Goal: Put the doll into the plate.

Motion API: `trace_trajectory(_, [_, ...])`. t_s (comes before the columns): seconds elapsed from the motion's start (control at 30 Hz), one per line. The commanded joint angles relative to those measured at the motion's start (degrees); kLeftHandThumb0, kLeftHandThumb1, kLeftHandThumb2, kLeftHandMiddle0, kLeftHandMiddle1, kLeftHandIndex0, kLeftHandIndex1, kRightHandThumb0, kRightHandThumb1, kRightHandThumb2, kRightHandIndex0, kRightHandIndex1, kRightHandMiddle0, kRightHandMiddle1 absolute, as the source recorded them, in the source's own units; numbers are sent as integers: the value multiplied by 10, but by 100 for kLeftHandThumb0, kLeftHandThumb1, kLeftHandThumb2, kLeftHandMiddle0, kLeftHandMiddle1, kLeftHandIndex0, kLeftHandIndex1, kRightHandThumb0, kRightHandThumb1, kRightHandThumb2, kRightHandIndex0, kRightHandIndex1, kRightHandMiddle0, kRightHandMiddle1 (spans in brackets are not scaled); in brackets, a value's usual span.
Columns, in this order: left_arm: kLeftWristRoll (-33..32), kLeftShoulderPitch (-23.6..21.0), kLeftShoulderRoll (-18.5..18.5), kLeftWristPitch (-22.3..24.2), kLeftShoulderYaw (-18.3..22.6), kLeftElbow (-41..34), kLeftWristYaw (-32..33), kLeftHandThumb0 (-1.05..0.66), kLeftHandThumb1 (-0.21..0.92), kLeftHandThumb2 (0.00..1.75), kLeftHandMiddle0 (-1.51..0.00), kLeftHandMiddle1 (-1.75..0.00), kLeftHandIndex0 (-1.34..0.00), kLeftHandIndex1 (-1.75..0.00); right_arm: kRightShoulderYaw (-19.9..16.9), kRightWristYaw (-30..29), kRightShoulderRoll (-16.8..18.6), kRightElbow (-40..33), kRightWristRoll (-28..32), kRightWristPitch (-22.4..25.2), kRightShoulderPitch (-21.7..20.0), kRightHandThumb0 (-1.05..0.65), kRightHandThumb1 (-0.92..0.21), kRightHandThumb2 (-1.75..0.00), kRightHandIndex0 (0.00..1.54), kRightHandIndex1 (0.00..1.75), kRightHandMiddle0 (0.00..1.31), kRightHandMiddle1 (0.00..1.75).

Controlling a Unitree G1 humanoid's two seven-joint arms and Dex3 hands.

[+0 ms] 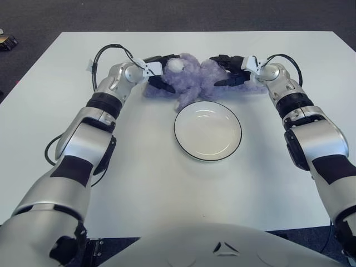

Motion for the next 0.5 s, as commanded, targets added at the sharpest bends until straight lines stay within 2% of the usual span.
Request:
trace_trajectory(0.0, [8, -9, -4, -5, -7, 12, 1, -75, 81, 0, -44, -7, -37, -11, 6, 13, 2, 9, -11, 8, -14, -88, -92, -21, 7, 2, 16, 8])
trace_trajectory(0.3, [7, -14, -6, -12, -7, 25, 2, -72, 82, 0, -52, -12, -43, -15, 19, 51, 2, 21, -21, 33, -25, -85, -92, -24, 12, 3, 23, 10])
trace_trajectory(0.37, [6, -15, -7, -13, -6, 27, 2, -72, 82, 0, -47, -28, -41, -24, 26, 60, 2, 26, -29, 38, -28, -85, -92, -24, 15, 3, 24, 10])
trace_trajectory(0.47, [5, -15, -8, -14, -5, 28, 1, -71, 83, 0, -29, -74, -29, -62, 36, 71, 2, 31, -38, 47, -32, -85, -92, -26, 24, 3, 25, 8])
